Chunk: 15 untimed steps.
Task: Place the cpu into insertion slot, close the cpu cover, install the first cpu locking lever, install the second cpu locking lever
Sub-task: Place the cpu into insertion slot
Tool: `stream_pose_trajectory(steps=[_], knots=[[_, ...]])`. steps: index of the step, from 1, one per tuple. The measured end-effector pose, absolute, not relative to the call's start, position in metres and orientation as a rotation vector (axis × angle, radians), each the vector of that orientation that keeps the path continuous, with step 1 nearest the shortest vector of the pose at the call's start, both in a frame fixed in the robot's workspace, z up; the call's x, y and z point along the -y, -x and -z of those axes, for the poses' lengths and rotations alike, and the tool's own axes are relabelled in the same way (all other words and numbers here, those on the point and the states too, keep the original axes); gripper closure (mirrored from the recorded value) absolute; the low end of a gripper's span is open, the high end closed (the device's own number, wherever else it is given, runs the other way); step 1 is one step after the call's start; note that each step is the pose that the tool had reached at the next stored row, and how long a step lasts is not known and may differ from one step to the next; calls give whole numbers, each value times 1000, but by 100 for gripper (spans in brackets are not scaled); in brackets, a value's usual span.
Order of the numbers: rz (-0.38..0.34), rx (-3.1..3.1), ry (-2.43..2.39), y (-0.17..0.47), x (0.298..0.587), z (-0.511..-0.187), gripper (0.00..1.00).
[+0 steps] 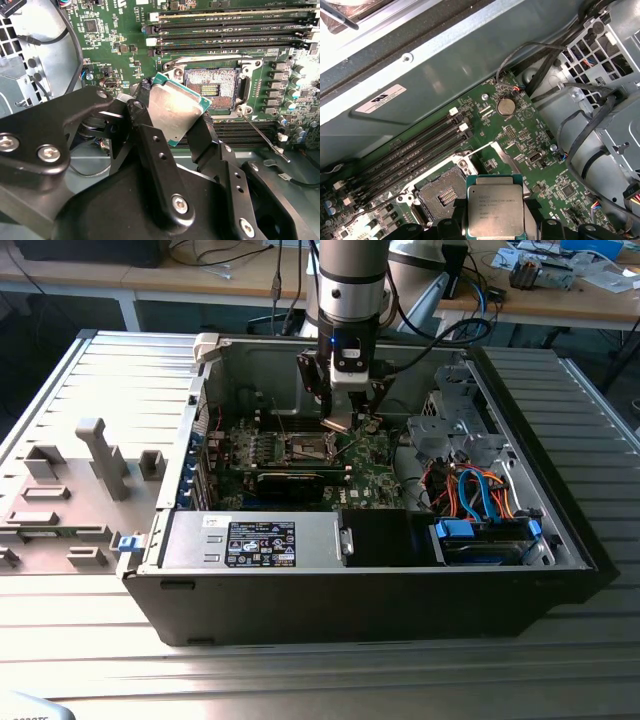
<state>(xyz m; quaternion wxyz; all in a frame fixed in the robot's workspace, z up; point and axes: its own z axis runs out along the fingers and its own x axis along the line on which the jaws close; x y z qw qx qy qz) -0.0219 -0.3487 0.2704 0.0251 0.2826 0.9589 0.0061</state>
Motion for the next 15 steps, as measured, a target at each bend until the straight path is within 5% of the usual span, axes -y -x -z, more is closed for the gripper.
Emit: stream_pose_trajectory(steps=[15], knots=[[-18, -2962, -884, 22, 349, -270, 46]])
